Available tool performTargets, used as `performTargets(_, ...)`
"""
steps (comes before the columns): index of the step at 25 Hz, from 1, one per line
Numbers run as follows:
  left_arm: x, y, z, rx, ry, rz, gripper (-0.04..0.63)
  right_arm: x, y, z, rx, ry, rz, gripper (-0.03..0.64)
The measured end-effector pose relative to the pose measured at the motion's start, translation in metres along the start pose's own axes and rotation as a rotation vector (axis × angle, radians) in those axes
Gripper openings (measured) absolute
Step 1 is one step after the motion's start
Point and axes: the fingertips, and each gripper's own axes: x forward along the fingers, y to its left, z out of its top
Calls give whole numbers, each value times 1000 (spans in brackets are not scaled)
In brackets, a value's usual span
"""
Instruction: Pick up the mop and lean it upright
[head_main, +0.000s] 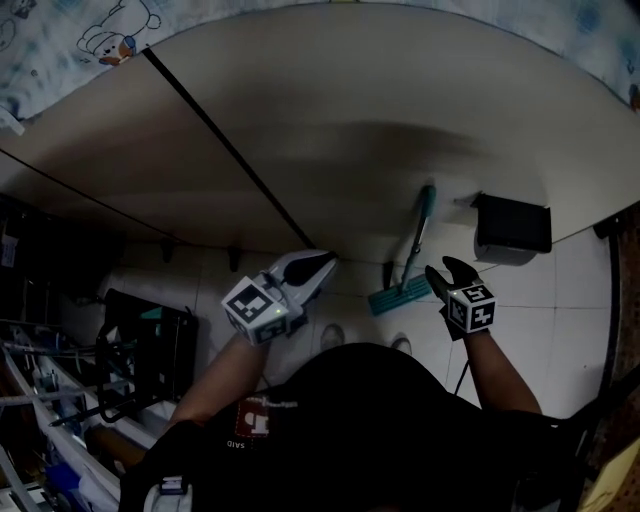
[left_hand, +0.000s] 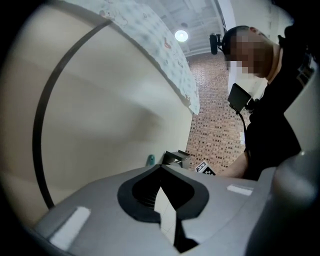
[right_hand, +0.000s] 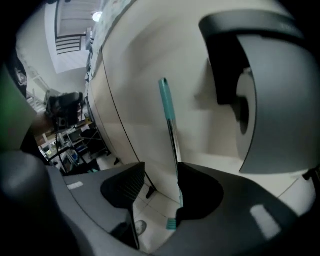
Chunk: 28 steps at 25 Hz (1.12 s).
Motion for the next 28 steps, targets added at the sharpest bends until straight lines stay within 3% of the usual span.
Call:
performTargets(8, -20, -7, 73, 94, -150, -3, -2, -106, 53, 140, -75, -288, 101, 148)
performTargets(11, -27, -17, 117, 119, -216, -6, -2, -152, 63, 194, -142, -391, 100, 116)
performTargets(17, -32, -30, 178, 170, -282, -12, -2, -234, 75, 276, -171, -531, 91, 15)
performTargets(22, -31, -47, 208, 162, -299, -21, 0, -271, 83, 309, -140, -584, 153, 14)
performTargets(28, -35, -56, 213, 179, -298, -21, 0, -274, 81, 308, -115, -588, 185, 12)
